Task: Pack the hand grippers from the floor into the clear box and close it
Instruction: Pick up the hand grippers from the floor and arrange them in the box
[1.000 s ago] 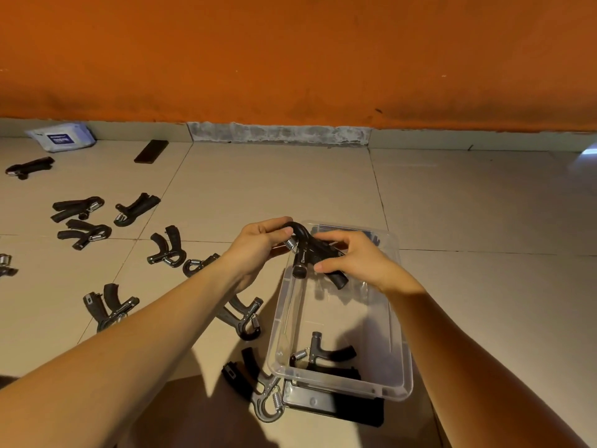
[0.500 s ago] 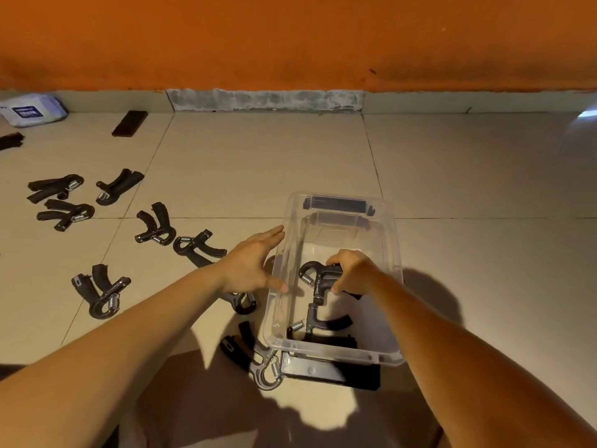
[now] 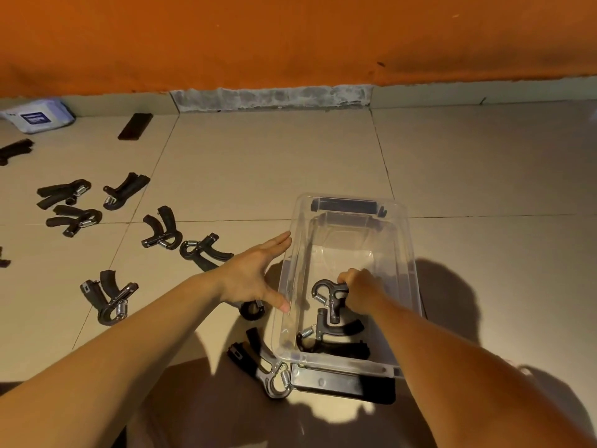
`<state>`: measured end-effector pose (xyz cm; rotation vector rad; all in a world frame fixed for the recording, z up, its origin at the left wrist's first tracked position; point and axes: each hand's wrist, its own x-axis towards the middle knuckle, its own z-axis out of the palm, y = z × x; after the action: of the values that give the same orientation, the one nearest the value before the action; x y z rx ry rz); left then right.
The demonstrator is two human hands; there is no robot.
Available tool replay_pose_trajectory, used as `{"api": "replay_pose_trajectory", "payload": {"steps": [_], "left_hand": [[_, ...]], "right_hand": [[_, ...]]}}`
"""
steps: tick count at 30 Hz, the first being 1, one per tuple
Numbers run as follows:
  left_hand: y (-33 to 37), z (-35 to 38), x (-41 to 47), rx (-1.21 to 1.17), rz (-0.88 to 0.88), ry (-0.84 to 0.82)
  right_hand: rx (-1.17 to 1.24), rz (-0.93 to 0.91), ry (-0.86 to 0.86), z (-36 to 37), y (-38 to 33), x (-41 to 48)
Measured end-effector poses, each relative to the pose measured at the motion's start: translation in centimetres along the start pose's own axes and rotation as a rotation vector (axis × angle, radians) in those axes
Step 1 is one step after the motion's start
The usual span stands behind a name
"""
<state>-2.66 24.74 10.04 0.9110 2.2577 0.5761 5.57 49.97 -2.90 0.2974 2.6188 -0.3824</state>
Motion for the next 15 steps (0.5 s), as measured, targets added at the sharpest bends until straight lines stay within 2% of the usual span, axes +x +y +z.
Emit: {"api": "replay_pose_trajectory", "payload": {"steps": [6, 10, 15], "left_hand": [[-0.5, 0.2, 0.0, -0.03, -0.001, -0.005], [-0.6, -0.5, 0.1, 0.086, 0.018, -0.051], [-0.5, -0.5, -0.1, 0.157, 0.042, -0.025]], "right_hand": [[-0.022, 0.021, -0.023, 0.9, 0.1, -0.3], [0.002, 0.048, -0.019, 1.3, 0.2, -0.5], [0.049, 0.07, 0.004, 1.4, 0.1, -0.6]]}}
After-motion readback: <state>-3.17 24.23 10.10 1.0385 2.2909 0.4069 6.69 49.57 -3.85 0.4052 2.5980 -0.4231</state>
